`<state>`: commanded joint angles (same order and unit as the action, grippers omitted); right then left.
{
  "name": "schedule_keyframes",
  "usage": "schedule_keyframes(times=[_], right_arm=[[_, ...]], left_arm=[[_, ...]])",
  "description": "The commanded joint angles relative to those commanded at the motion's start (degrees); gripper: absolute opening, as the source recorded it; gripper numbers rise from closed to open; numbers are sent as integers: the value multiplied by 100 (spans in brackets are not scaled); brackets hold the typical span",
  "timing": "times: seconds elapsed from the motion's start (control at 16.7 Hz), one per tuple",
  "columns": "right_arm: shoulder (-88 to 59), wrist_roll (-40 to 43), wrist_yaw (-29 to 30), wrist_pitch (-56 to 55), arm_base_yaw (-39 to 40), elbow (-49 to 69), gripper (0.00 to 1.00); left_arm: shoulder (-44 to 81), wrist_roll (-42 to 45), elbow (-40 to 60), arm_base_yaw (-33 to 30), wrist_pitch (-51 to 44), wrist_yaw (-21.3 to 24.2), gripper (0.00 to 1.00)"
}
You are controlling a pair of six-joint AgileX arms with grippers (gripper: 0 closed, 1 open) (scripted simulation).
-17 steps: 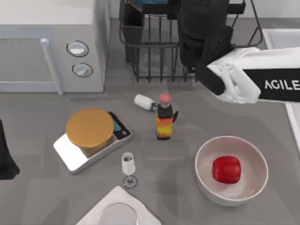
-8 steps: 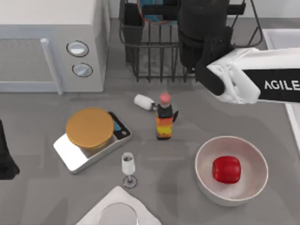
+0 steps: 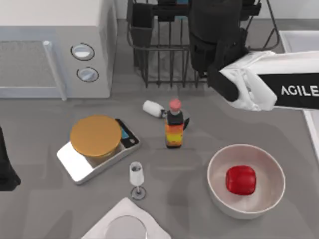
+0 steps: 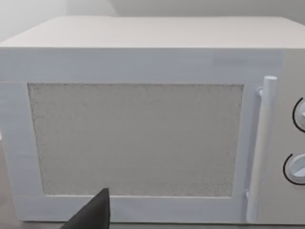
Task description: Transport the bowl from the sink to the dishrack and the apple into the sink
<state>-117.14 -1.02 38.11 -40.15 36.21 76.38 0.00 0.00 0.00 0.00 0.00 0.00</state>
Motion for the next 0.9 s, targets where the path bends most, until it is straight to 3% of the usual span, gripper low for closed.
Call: schedule_keyframes(times=[0.54, 0.9], right_arm=[[177, 9, -10, 49, -8, -154, 100], [2157, 64, -308, 628, -218, -1737, 100]], left_arm=[[0, 0, 0, 0, 0, 0, 100], [0, 0, 0, 0, 0, 0, 100]])
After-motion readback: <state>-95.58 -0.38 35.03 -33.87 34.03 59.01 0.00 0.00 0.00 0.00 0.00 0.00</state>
